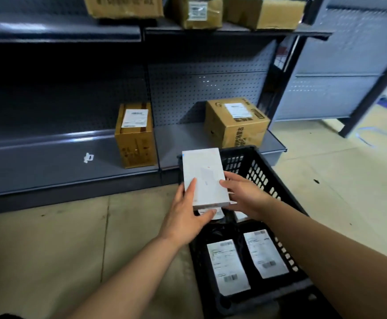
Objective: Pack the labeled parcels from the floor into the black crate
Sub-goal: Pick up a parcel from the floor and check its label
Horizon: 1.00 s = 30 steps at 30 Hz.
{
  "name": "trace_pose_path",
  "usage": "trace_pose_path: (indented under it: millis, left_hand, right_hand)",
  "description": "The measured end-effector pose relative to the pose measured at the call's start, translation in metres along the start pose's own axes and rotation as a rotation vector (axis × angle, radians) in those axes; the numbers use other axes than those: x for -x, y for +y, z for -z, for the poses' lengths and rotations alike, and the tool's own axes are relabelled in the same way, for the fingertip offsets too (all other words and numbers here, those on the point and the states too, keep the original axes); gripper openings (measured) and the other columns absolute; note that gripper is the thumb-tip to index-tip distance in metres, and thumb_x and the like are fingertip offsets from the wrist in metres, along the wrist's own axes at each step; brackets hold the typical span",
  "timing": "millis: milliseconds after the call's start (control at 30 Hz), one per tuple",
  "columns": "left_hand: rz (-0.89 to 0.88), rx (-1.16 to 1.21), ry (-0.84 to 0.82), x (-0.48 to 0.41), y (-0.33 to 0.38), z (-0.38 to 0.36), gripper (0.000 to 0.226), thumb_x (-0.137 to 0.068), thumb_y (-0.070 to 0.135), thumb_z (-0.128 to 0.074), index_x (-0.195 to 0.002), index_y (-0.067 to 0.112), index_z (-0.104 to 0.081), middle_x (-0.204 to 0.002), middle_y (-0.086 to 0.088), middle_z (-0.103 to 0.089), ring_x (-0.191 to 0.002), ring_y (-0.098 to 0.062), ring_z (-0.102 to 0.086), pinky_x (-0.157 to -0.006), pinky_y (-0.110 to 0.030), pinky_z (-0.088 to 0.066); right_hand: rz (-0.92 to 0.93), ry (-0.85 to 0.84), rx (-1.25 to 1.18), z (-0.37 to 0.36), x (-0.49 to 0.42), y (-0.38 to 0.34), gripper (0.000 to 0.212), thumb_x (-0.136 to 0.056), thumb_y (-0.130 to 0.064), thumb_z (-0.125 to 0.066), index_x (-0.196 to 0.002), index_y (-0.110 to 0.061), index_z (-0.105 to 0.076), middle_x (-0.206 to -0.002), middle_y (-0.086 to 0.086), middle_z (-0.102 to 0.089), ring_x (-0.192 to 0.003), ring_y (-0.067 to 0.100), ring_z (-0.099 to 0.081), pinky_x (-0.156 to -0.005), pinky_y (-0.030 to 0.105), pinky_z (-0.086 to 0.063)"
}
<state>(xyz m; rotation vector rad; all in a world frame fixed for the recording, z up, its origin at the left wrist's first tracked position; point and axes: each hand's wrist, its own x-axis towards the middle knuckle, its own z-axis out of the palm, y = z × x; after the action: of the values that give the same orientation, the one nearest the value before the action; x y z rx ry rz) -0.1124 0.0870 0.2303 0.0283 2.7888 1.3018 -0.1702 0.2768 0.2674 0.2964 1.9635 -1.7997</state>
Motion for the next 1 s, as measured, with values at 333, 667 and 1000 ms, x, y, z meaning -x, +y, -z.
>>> trace_pose_path:
  millis: [333, 667, 1000]
  left_hand:
    - [0.384, 0.420, -0.432, 0.010, 0.029, -0.113, 0.087, -0.090, 0.036, -0.068, -0.164, 0.030, -0.022, -0.157, 0.009, -0.048, -0.132, -0.011, -0.053, -0.107, -0.028, -0.042]
    - [0.716, 0.278, -0.521, 0.006, -0.009, -0.163, 0.082, -0.097, 0.036, -0.056, -0.166, 0.018, -0.014, -0.153, -0.007, -0.048, -0.123, -0.022, -0.055, -0.091, -0.025, -0.043]
    - [0.761, 0.211, -0.475, -0.002, -0.017, -0.174, 0.101, -0.077, 0.049, -0.053, -0.166, 0.024, -0.011, -0.167, -0.016, -0.027, -0.150, -0.034, -0.035, -0.114, -0.036, -0.038]
  right_hand:
    - [-0.470, 0.035, 0.100, 0.126, -0.008, 0.110, 0.034, -0.104, -0.015, -0.052, -0.132, -0.028, -0.066, -0.138, 0.010, -0.068, -0.126, 0.030, -0.064, -0.093, 0.045, -0.056]
    - [-0.661, -0.023, 0.373, 0.081, -0.060, 0.223, 0.038, -0.083, -0.007, -0.052, -0.114, -0.008, -0.073, -0.114, 0.020, -0.076, -0.103, 0.037, -0.074, -0.091, 0.051, -0.060]
    - [-0.583, -0.095, 0.803, 0.048, -0.062, 0.221, 0.036, -0.101, -0.004, -0.046, -0.133, 0.003, -0.062, -0.130, 0.022, -0.066, -0.104, 0.028, -0.059, -0.092, 0.038, -0.047]
